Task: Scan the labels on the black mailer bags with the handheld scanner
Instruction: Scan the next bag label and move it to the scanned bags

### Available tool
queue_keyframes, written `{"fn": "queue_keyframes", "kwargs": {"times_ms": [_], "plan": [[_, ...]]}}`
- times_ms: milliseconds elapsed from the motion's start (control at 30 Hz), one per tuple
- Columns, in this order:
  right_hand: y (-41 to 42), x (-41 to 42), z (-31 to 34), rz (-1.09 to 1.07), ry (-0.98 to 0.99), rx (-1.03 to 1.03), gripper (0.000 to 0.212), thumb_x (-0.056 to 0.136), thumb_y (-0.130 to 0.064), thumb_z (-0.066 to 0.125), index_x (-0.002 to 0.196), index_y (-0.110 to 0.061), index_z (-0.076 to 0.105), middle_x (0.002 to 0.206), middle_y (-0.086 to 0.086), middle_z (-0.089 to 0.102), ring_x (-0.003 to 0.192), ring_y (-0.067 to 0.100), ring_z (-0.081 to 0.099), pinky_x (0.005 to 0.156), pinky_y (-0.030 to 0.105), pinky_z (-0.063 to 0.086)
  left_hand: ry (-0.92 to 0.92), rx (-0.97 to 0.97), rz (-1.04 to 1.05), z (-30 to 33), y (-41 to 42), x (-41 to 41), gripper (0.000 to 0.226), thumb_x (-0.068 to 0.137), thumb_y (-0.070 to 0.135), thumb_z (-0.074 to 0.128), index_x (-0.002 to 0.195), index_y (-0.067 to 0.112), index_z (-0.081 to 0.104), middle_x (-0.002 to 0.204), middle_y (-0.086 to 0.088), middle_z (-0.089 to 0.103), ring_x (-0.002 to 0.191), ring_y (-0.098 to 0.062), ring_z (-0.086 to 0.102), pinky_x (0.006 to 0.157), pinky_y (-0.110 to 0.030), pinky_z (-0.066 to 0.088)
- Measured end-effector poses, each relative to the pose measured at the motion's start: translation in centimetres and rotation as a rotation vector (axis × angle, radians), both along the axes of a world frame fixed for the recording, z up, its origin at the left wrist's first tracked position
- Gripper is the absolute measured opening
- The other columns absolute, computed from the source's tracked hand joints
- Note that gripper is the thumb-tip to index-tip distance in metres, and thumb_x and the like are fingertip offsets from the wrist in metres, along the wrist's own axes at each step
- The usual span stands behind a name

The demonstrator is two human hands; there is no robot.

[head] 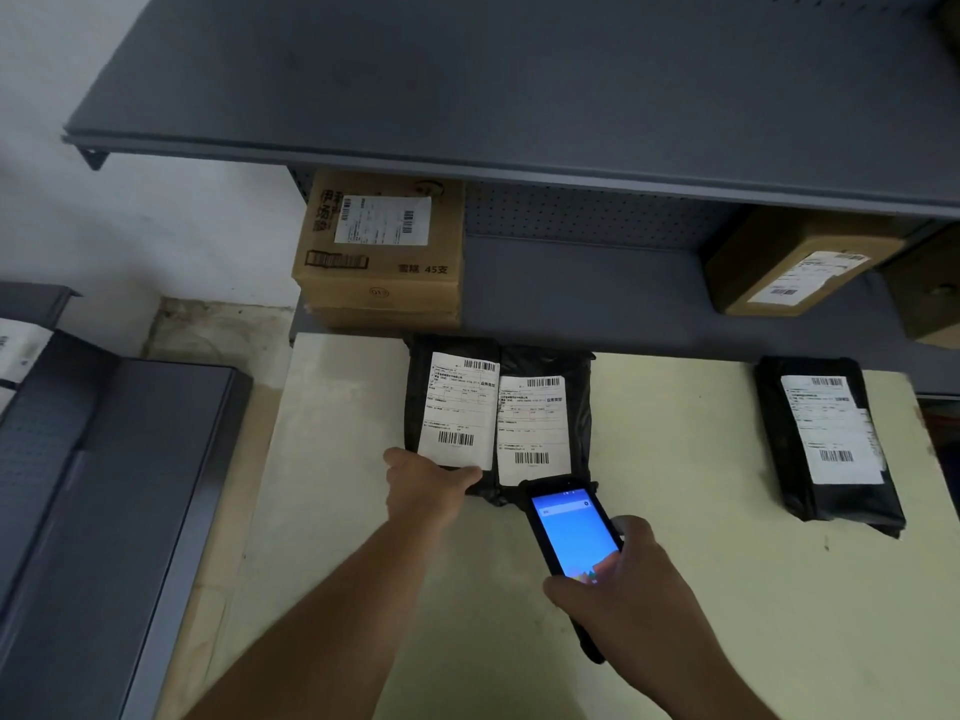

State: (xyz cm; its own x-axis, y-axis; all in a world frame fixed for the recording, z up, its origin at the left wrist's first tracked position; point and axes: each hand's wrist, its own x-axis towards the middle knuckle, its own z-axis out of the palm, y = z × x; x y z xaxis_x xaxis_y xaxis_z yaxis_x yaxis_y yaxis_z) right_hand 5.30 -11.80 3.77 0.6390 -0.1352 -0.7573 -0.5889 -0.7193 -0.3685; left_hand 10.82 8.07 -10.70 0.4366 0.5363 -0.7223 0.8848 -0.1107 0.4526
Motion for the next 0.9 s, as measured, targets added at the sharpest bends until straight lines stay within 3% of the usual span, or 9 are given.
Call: {"fn": "queue_keyframes", "kwargs": {"times_ms": [200,267,367,467,600,667,900], "plan": [[-0.1,0.1,0.5,0.012,-0.012,0.013,0.071,0.062,-0.048,0.073,0.121,-0.038,0.035,0.100,-0.004,0.069,0.065,0.017,0.075,0.068,0.037,0.062,0.031,0.018,-0.009,0.8,-0.3,0.0,0.095,0.052,0.043,0.093,0.121,0.015,0.033,0.127,-0.014,0.057,0.112,-0.041,0.062,0.095,-0.054,0.057],[-0.3,0.1,0.6,0.011,-0.017,0.011,0.073,0.060,-0.049,0.072,0.122,-0.038,0.035,0.098,-0.003,0.070,0.064,0.018,0.075,0.069,0.038,0.063,0.021,-0.032,0.024,1.0,0.0,-0.1,0.093,0.058,0.038,0.093,0.126,0.013,0.035,0.128,-0.014,0.057,0.112,-0.039,0.062,0.095,-0.051,0.057],[-0.6,0.0,0.8,0.020,-0.027,0.008,0.075,0.059,-0.049,0.072,0.125,-0.036,0.039,0.097,-0.003,0.071,0.063,0.018,0.074,0.069,0.039,0.064,-0.008,-0.120,0.083,1.1,0.7,-0.4,0.080,0.070,0.027,0.090,0.130,0.007,0.041,0.117,-0.011,0.060,0.105,-0.033,0.064,0.089,-0.044,0.058],[-0.8,-0.1,1.1,0.033,-0.044,0.006,0.068,0.063,-0.046,0.074,0.120,-0.035,0.040,0.097,-0.003,0.068,0.058,0.016,0.073,0.066,0.037,0.062,-0.041,-0.205,0.105,0.9,1.6,-1.0,0.071,0.061,0.029,0.089,0.121,0.004,0.061,0.106,-0.008,0.071,0.097,-0.029,0.072,0.089,-0.046,0.064],[-0.8,-0.5,1.4,0.049,-0.053,0.006,0.064,0.065,-0.044,0.076,0.119,-0.033,0.043,0.099,-0.004,0.066,0.062,0.017,0.074,0.067,0.037,0.062,-0.073,-0.365,0.148,1.0,2.6,-1.7,0.023,0.080,0.010,0.083,0.100,0.003,0.074,0.107,-0.016,0.077,0.090,-0.025,0.075,0.077,-0.034,0.065],[-0.7,-0.7,1.6,0.060,-0.058,0.010,0.062,0.066,-0.043,0.076,0.118,-0.034,0.043,0.099,-0.004,0.066,0.066,0.017,0.075,0.068,0.037,0.062,-0.093,-0.422,0.163,1.2,2.8,-2.0,0.016,0.083,0.006,0.081,0.097,0.004,0.074,0.108,-0.017,0.077,0.088,-0.023,0.075,0.078,-0.031,0.064],[-0.3,-1.5,2.7,0.117,-0.103,0.000,0.058,0.067,-0.045,0.075,0.114,-0.036,0.043,0.098,-0.007,0.064,0.072,0.018,0.074,0.069,0.038,0.062,-0.188,-0.441,0.203,1.8,3.1,-4.2,0.053,0.079,0.003,0.085,0.126,0.001,0.061,0.118,-0.015,0.074,0.101,-0.029,0.076,0.092,-0.041,0.062]]}}
